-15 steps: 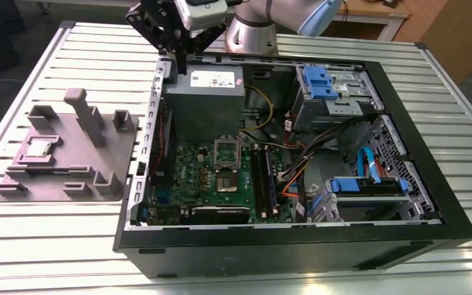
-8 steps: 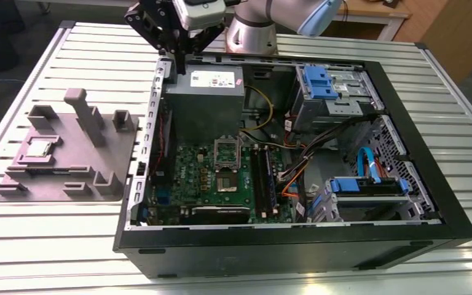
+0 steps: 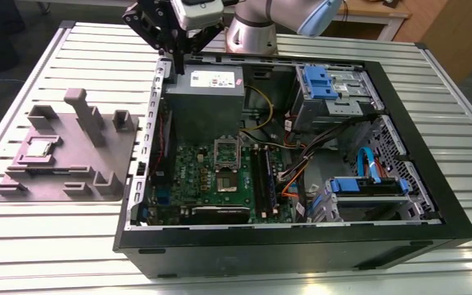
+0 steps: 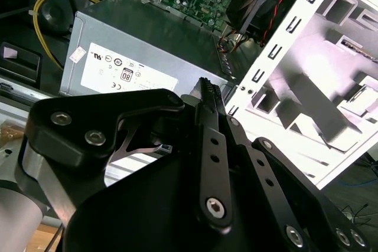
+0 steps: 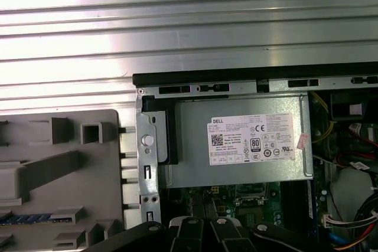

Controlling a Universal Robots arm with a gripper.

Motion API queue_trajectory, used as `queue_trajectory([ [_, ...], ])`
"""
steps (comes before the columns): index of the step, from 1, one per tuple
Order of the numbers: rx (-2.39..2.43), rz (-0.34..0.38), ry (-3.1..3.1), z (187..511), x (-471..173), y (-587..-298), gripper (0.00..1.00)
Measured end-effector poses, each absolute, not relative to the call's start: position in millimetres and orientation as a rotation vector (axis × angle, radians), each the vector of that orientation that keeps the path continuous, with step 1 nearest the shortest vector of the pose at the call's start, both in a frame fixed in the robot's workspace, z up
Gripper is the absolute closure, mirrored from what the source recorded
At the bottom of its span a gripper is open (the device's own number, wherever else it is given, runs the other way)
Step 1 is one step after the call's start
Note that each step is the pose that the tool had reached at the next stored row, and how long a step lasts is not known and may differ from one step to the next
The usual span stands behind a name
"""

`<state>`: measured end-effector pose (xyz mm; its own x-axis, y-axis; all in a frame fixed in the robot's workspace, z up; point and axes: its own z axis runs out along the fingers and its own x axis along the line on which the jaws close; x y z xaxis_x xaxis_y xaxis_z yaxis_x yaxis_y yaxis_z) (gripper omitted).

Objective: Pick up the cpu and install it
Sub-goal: 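Reach for the cpu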

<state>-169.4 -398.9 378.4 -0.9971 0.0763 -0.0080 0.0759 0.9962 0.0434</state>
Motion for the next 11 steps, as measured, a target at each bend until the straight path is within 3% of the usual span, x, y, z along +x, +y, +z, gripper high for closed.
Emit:
queue_trajectory([
  [11,0.119,0.067,3.129,378.2,-175.4,-398.9,0.90],
])
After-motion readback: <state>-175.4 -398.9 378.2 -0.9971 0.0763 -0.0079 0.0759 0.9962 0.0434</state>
